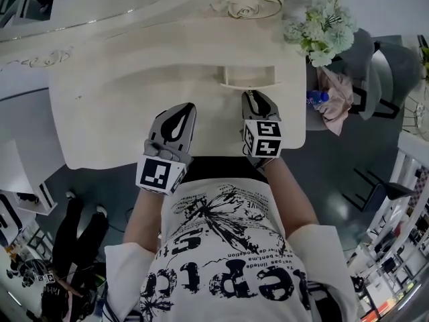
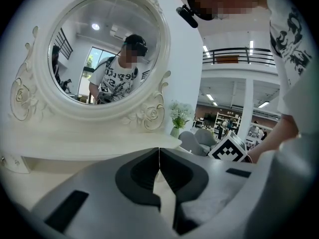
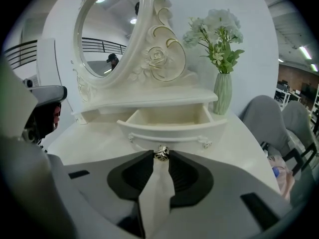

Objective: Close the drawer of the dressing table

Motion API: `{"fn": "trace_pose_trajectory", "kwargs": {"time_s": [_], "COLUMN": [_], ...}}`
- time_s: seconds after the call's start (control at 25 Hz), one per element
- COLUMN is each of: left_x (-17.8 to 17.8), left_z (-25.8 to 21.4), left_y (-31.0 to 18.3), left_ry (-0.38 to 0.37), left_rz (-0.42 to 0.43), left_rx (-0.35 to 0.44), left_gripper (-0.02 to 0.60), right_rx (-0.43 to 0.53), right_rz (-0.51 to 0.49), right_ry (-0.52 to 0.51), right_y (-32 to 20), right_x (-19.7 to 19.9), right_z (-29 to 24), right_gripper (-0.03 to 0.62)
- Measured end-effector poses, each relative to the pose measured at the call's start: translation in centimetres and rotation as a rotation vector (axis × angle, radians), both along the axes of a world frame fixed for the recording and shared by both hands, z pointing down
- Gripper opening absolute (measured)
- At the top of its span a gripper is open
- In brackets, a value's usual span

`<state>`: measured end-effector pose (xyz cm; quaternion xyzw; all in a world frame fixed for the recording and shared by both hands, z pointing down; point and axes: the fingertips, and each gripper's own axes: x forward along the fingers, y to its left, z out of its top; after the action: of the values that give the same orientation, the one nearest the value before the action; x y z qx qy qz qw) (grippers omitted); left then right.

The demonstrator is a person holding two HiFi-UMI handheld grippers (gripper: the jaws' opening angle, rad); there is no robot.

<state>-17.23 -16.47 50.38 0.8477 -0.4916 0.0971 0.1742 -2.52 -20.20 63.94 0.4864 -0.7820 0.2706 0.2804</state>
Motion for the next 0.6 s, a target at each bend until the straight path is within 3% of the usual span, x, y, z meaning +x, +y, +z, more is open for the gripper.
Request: {"fn": "trace_pose_trajectory", "kwargs": {"time_s": [0.6], "left_x": [-0.3], "left_z": [-0.1], "left_y": [-0.9], "left_ry": [-0.005], "left_rz": [-0.021], "left_rx": [0.008], "left_gripper": [0.018], "right_rx": [-0.004], "right_rz": [-0.022], "right_ry": [0.018], "right_y": [-3.3], "right_x": [-0.4], "right_z": [0.1], "right_gripper": [0.107]}}
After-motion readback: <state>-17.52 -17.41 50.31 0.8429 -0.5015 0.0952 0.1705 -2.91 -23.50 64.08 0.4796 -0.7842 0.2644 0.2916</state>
